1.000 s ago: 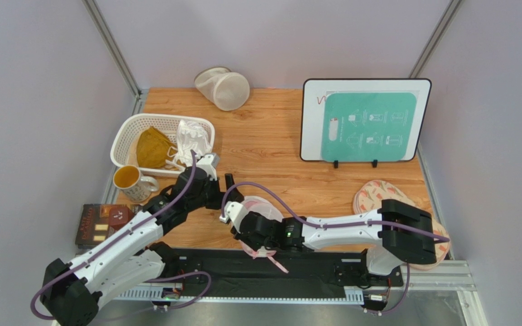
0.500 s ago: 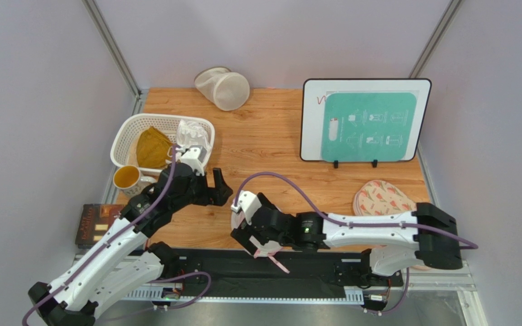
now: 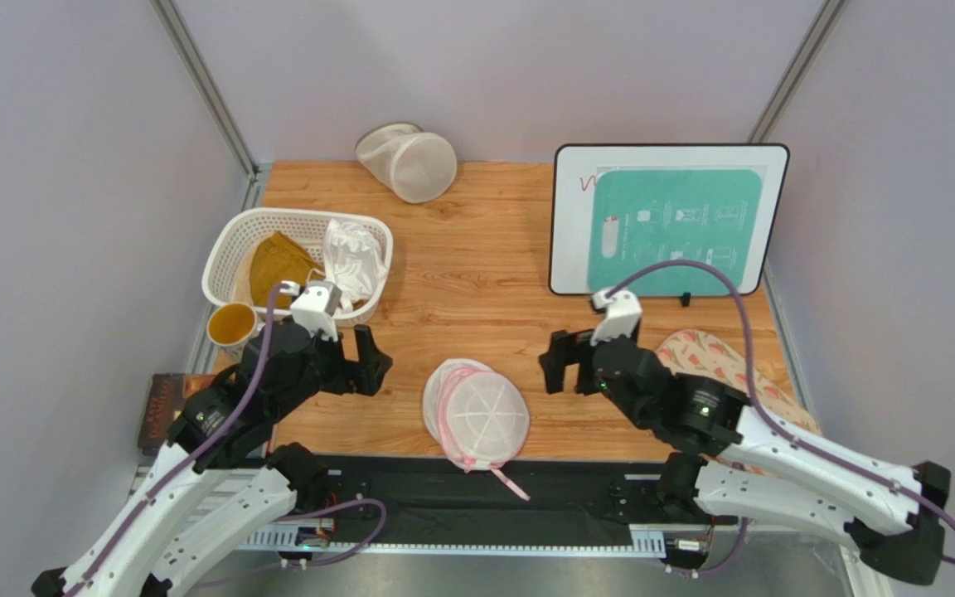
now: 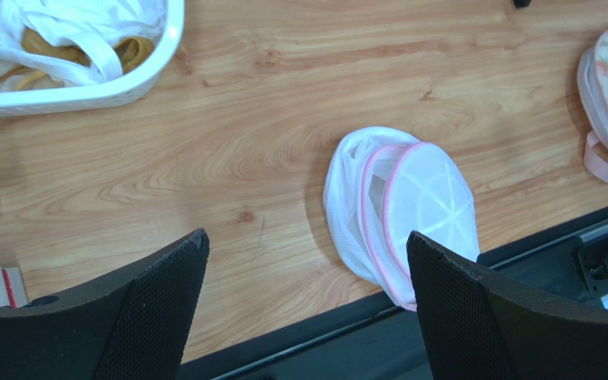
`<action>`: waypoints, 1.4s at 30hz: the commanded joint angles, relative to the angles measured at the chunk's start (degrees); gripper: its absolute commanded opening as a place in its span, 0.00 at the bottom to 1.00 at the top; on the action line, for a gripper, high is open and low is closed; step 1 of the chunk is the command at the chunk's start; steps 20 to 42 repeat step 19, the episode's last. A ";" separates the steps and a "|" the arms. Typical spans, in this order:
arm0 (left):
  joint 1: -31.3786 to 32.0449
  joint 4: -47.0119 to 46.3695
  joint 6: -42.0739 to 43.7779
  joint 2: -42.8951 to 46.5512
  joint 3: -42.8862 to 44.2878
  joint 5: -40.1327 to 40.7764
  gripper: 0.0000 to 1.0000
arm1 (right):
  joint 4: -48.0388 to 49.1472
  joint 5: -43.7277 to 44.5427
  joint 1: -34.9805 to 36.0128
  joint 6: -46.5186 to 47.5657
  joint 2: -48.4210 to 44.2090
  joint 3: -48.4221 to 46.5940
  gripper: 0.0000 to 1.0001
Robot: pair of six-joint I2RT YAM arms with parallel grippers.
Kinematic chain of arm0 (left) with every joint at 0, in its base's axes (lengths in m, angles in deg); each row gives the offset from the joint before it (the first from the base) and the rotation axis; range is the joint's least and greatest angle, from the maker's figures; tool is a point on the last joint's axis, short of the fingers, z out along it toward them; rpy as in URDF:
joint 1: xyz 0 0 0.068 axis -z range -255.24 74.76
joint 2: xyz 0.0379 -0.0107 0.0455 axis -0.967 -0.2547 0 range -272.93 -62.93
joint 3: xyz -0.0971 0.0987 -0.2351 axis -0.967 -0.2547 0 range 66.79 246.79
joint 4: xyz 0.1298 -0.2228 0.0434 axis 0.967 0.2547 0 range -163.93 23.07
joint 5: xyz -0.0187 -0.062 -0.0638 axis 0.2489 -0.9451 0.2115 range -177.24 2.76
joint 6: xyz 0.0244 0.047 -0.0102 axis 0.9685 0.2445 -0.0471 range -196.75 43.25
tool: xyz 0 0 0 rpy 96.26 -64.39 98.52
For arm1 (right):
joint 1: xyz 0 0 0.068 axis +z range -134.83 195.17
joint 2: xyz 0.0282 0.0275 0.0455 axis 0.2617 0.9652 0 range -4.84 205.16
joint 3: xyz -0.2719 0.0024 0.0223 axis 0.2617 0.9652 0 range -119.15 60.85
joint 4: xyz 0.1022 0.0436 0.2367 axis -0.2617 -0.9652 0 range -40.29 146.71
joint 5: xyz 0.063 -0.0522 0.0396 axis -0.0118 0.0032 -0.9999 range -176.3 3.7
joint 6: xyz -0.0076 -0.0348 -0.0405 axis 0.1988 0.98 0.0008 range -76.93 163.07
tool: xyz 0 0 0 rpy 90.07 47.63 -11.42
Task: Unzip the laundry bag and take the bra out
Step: Reset both arms
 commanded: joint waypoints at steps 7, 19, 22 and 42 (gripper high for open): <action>-0.17 3.62 0.62 6.41 2.17 2.14 1.00 | -20.91 11.09 -6.13 -11.98 -23.25 0.43 1.00; -0.17 4.68 0.00 6.59 3.05 1.17 1.00 | -21.98 11.45 -6.13 -12.17 -25.89 0.25 1.00; -0.17 4.68 0.00 6.59 3.05 1.17 1.00 | -21.98 11.45 -6.13 -12.17 -25.89 0.25 1.00; -0.17 4.68 0.00 6.59 3.05 1.17 1.00 | -21.98 11.45 -6.13 -12.17 -25.89 0.25 1.00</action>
